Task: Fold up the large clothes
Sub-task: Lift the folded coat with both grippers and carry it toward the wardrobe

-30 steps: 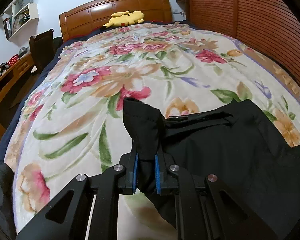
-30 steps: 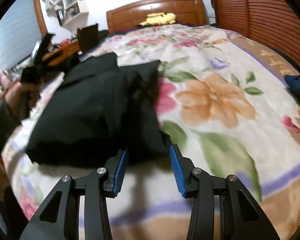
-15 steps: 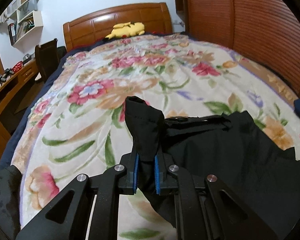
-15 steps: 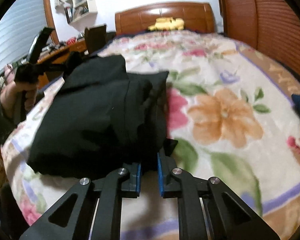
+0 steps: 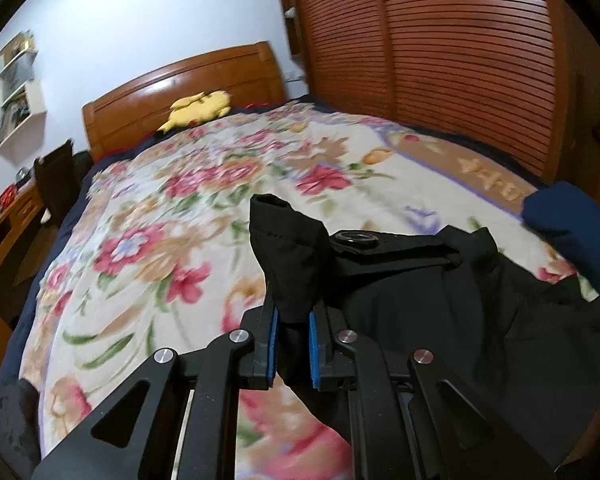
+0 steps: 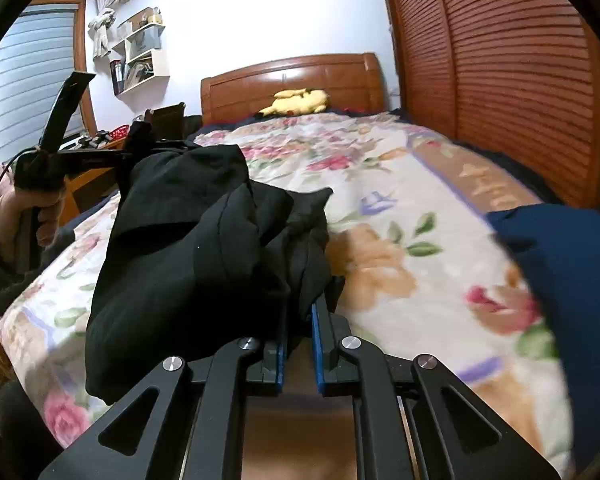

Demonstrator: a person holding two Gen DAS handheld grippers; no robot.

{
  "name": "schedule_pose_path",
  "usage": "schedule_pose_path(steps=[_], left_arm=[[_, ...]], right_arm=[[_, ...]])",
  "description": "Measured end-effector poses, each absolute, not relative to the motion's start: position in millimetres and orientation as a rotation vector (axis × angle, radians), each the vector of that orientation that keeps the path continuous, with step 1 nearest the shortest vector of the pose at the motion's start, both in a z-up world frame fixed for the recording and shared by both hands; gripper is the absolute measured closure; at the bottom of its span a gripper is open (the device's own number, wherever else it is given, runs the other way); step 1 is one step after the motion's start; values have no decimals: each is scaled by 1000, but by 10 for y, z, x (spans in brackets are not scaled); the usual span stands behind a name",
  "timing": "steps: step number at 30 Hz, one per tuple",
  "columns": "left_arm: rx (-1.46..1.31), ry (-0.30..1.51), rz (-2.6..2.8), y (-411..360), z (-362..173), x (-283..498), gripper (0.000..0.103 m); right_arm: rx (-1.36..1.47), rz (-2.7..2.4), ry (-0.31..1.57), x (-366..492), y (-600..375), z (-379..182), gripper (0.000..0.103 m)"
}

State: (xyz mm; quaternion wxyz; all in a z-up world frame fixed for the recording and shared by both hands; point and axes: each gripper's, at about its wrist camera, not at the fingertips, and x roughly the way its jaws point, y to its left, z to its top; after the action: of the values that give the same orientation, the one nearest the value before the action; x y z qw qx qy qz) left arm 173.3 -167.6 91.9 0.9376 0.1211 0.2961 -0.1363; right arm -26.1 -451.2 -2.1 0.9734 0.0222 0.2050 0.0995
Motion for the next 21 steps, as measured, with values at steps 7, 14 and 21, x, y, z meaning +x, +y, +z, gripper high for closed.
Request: schedule_pose_path(steps=[7,14,21], left_arm=[[253,555,-372,-2529,1154,1738,90],[251,475,-506,-3680,1463,1796,90],[271,457,-673,-4876,1433,1784,90]], right_arm=[[-13,79,389,-592,-5084,245,93],[-64,-106,341,-972,-5866,641,93],[-29,-291,345,-1336,-6675,661,93]])
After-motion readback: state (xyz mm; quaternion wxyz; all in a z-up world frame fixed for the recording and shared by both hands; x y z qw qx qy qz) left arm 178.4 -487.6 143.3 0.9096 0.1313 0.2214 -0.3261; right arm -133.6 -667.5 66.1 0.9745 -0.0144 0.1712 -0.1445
